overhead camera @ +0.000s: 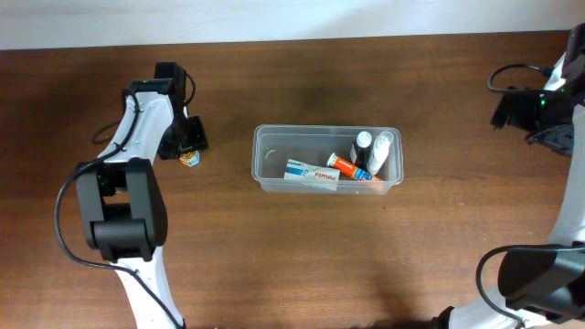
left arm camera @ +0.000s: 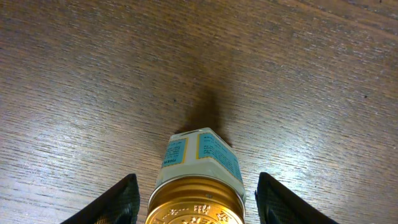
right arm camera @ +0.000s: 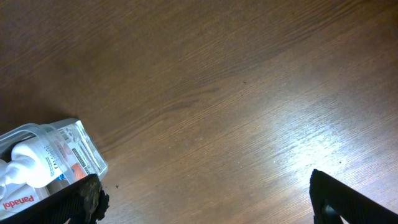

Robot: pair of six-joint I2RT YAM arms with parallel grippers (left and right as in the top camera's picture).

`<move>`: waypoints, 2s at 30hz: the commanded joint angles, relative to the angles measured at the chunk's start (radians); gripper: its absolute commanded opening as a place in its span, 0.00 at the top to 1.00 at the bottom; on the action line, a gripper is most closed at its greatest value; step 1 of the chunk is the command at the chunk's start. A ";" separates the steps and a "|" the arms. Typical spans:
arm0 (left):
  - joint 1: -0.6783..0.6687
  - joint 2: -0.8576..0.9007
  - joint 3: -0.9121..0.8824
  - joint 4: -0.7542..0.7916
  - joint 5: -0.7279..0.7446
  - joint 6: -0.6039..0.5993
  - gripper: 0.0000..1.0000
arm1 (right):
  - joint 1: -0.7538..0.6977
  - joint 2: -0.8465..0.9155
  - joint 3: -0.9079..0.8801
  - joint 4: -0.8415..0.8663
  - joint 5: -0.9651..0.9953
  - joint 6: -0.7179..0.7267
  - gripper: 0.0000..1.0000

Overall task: Pack container
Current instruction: 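Lower the left gripper around the gold-lidded jar and close, then lift the gold-lidded jar with the left gripper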

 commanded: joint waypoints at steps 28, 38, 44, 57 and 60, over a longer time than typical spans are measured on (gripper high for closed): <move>0.005 0.006 -0.074 0.073 0.011 0.021 0.52 | -0.006 0.000 0.006 0.000 0.012 0.008 0.02; 0.004 0.006 -0.074 0.074 0.011 0.021 0.53 | -0.006 0.000 0.006 0.000 0.012 0.008 0.02; 0.004 0.006 -0.074 0.075 0.011 0.021 0.56 | -0.006 0.000 0.006 0.000 0.012 0.008 0.02; 0.003 0.005 -0.015 0.021 0.012 0.028 0.59 | -0.006 0.000 0.006 0.000 0.012 0.008 0.02; 0.003 0.005 0.062 -0.043 0.036 0.064 0.59 | -0.006 0.000 0.006 0.000 0.012 0.008 0.02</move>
